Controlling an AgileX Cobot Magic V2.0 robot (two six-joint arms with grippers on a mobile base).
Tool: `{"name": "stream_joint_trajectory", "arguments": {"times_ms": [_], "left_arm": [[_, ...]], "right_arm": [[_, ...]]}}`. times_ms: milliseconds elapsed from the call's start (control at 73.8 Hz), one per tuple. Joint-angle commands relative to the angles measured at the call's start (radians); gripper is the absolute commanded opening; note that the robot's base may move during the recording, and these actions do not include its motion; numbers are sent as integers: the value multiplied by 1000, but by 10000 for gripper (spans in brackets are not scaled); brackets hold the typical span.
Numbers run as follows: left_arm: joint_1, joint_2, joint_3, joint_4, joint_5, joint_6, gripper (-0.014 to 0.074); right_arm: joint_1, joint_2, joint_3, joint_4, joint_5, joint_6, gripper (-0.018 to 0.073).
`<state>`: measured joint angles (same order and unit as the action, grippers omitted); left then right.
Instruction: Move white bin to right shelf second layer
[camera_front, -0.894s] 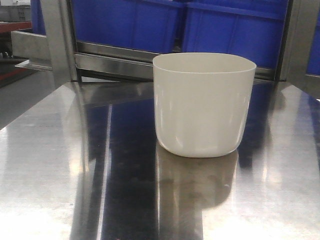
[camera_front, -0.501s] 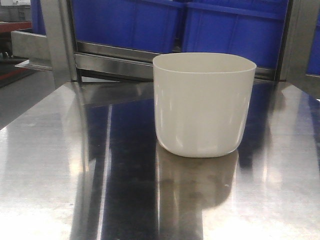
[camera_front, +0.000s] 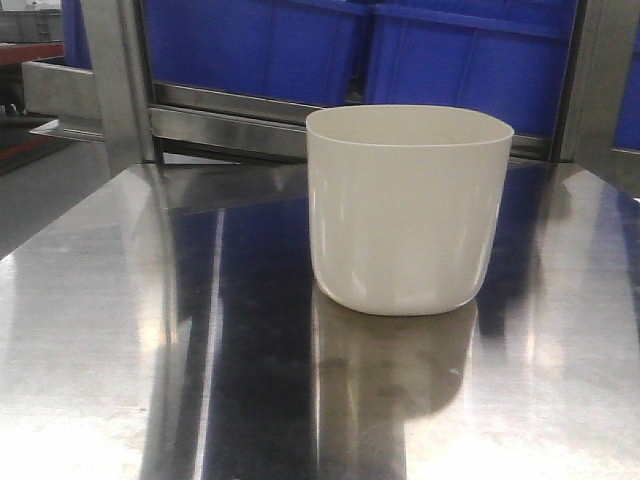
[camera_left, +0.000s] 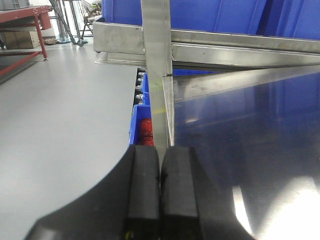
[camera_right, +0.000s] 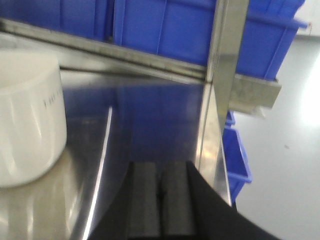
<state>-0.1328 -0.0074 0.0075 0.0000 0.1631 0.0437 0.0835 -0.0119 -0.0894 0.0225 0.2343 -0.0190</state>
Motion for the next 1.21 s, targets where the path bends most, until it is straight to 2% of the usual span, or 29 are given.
{"name": "stream_joint_trajectory", "arguments": {"times_ms": [0, 149, 339, 420, 596, 664, 772, 867, 1070, 1192], "left_arm": [[-3, -14, 37, 0, -86, -5, 85], [-3, -14, 37, 0, -86, -5, 85], [-3, -14, 37, 0, -86, -5, 85], [-3, -14, 37, 0, -86, -5, 85], [-3, -14, 37, 0, -86, -5, 85], [-3, -14, 37, 0, -86, -5, 85], [-3, -14, 37, 0, -86, -5, 85], [-3, -14, 37, 0, -86, -5, 85], [-3, -14, 37, 0, -86, -5, 85], [-3, -14, 37, 0, -86, -5, 85]], "right_arm": [[-4, 42, -99, -5, 16, -6, 23], [-4, 142, -181, -5, 141, -6, 23], [-4, 231, -189, 21, 29, -6, 23], [-4, 273, -207, 36, 34, -4, 23], [-4, 459, -302, 24, 171, -4, 26], [-4, 552, -331, 20, 198, 11, 60], [1, 686, -381, -35, 208, 99, 174], [43, 801, -447, -148, 223, 249, 249], [211, 985, -644, -296, 333, 586, 251], [310, 1090, -773, -331, 417, 668, 251]]}}
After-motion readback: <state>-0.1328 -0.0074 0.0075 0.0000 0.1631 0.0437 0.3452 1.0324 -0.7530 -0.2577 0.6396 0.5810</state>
